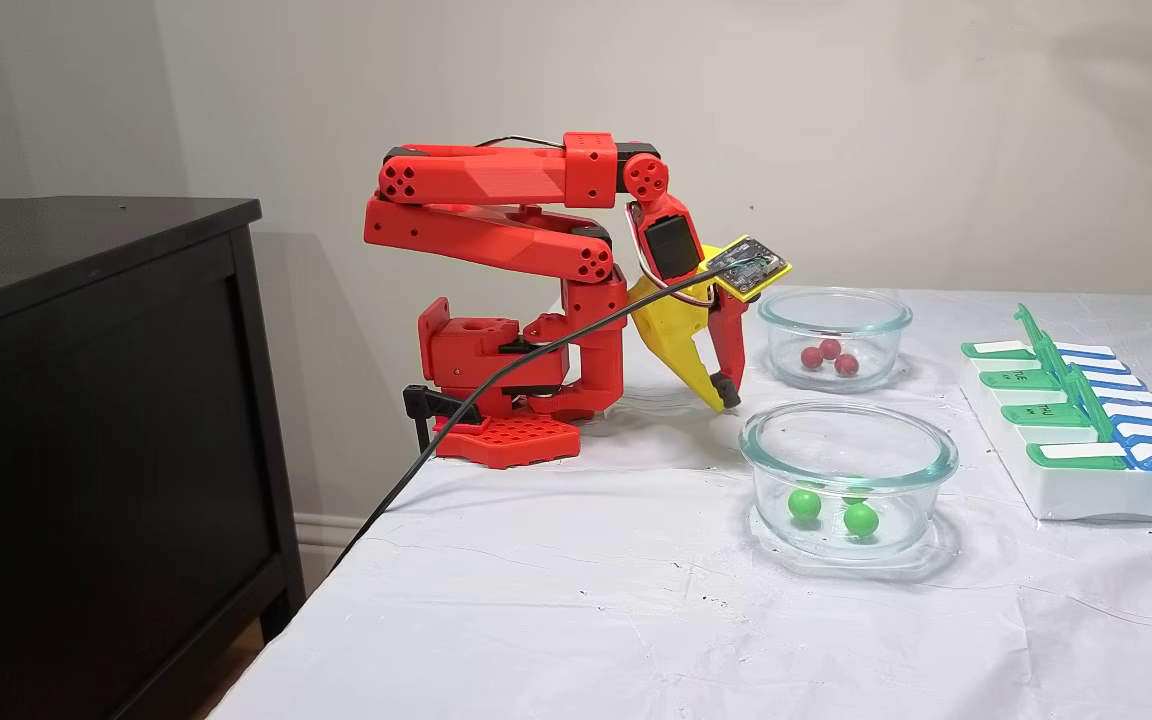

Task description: Sort medicines into box.

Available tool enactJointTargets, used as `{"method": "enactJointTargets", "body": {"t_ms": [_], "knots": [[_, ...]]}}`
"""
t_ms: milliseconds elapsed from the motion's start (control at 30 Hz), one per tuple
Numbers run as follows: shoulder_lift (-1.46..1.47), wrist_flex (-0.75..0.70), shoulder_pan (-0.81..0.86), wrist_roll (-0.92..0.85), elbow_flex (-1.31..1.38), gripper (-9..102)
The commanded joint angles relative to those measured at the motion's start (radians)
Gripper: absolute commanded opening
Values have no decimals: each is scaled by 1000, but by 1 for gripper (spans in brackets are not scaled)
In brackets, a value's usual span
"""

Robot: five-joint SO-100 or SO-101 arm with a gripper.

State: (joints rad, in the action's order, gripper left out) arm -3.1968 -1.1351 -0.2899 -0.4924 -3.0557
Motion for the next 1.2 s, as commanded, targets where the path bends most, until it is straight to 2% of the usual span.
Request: {"method": "enactJointTargets", "body": {"t_ms": [0, 133, 467, 600, 667, 867, 967, 1100, 1167], "knots": [[-8, 38, 14, -49, 57, 0], [-9, 186, -72, 38, 91, 0], [15, 78, -156, 97, 436, 0], [195, 80, -192, 112, 558, 0], [272, 126, -201, 130, 615, 0], [356, 129, -244, 178, 775, 0], [426, 49, -276, 206, 871, 0], [417, 118, -316, 275, 871, 0], [453, 104, -351, 308, 910, 0]]}}
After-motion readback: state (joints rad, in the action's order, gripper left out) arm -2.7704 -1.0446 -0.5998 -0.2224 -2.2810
